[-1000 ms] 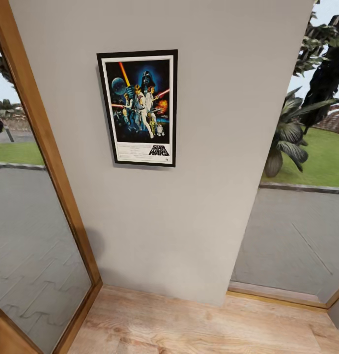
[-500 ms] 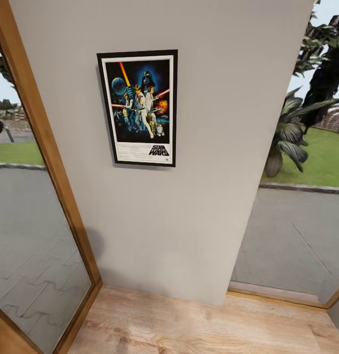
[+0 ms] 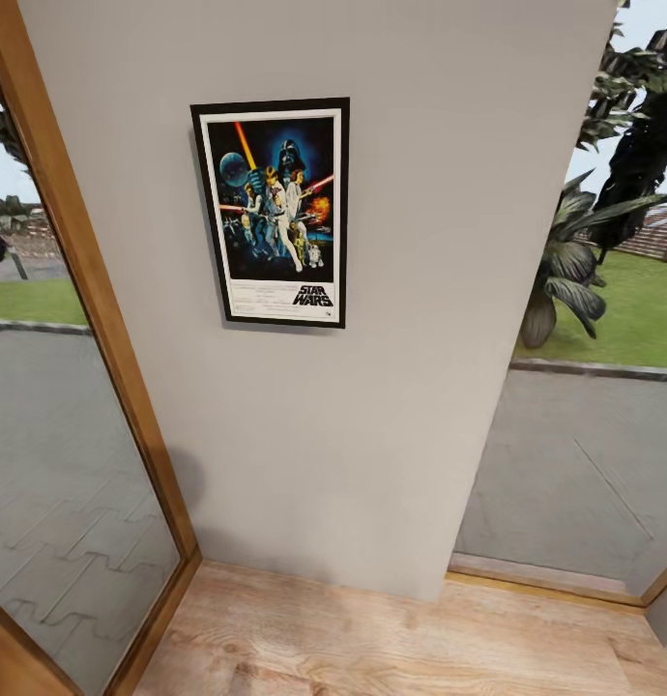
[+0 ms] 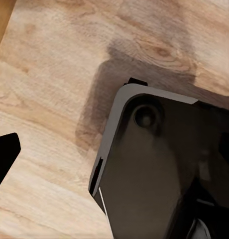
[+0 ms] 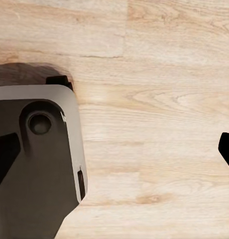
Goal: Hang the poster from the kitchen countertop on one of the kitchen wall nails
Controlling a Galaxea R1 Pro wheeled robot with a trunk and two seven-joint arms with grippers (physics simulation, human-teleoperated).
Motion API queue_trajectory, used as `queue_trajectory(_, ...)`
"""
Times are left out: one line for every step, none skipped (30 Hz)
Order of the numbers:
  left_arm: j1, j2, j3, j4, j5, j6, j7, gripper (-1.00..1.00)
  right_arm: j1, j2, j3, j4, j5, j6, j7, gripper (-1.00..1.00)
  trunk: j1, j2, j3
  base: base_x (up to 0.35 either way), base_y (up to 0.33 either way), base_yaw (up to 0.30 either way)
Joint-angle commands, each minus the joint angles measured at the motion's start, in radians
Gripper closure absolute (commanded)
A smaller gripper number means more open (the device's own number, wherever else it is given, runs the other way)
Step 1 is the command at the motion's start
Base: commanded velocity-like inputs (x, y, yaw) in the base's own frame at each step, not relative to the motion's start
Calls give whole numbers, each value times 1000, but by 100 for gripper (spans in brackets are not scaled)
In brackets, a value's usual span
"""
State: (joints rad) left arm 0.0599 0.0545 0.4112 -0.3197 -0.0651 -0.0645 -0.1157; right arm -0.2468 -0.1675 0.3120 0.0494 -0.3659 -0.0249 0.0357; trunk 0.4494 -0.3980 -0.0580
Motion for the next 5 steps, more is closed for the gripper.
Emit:
queue_trajectory(0,-1,8,-1,-7,-1,-7,-100,-2,0,8,3,-10,-3,4,-100,1,-2,-2,0,0,0)
queue_trajectory(0,-1,8,-1,-7,-1,-7,-100,-2,0,8,3,-10,-3,4,-100,1,-2,-2,0,0,0)
queue_trajectory(0,-1,7,-1,-7,-1,-7,-100,-2,0,8,3,-10,-3,4,-100,1,-2,-2,0,0,0)
queue_trajectory(0,-1,7,-1,-7,-1,-7,-100,-2,0,8,3,-10,-3,4,-100,1,-2,-2,0,0,0)
queue_trajectory(0,-1,7,-1,-7,-1,-7,-100,-2,0,8,3,-10,-3,4,-100,1,-2,-2,0,0,0)
